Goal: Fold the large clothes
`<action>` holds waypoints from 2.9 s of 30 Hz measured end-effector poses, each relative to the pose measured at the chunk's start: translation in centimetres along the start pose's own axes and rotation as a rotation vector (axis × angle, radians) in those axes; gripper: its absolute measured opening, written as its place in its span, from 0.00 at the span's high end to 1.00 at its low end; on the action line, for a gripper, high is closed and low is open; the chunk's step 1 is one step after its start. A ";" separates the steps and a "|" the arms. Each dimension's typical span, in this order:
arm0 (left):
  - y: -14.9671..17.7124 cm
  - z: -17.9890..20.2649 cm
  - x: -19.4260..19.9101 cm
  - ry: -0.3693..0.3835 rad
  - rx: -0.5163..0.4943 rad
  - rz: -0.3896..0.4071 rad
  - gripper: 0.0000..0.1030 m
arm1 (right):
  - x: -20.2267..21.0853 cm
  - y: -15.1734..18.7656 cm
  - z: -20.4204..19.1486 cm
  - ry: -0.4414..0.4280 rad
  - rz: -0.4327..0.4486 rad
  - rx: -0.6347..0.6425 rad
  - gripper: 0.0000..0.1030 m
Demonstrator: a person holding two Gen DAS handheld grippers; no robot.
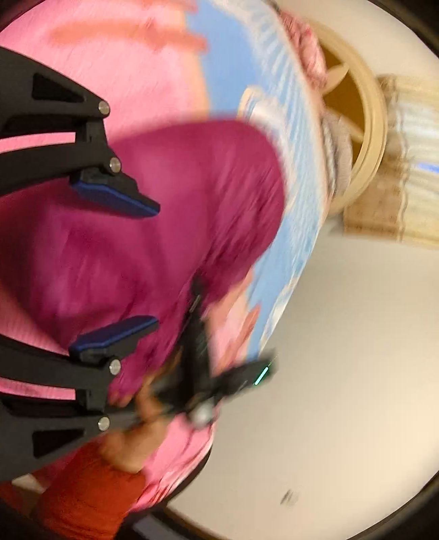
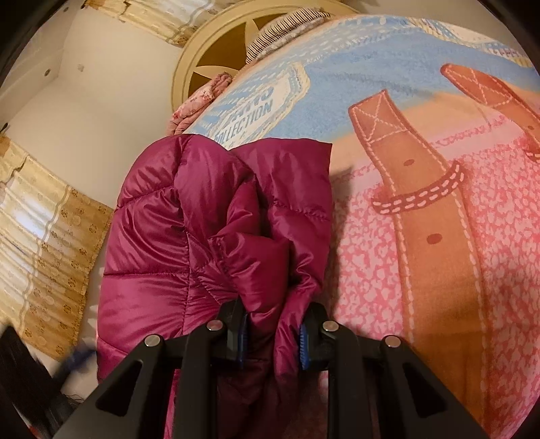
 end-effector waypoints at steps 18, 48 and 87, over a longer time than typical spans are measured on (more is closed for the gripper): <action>-0.8 -10.4 -10.9 -0.334 0.199 -0.092 0.21 | -2.5 -1.7 -0.8 0.014 -0.050 -0.013 0.76; 3.5 -9.7 -7.1 -0.147 0.365 -0.109 0.00 | 0.8 2.3 -2.9 0.038 0.000 0.202 0.15; 3.7 5.4 -1.0 -0.035 0.173 -0.139 0.47 | 17.8 12.0 -6.3 0.066 0.165 0.071 0.74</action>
Point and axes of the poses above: each gripper's, at about its wrist camera, not at the fingertips, and x roughly against the way its jaws point, z to its right, y to its underside, the point moved 1 cm from there along -x, roughly the way its jaws point, and after that the axes turned 5 degrees about z, right-handed, at the moved point
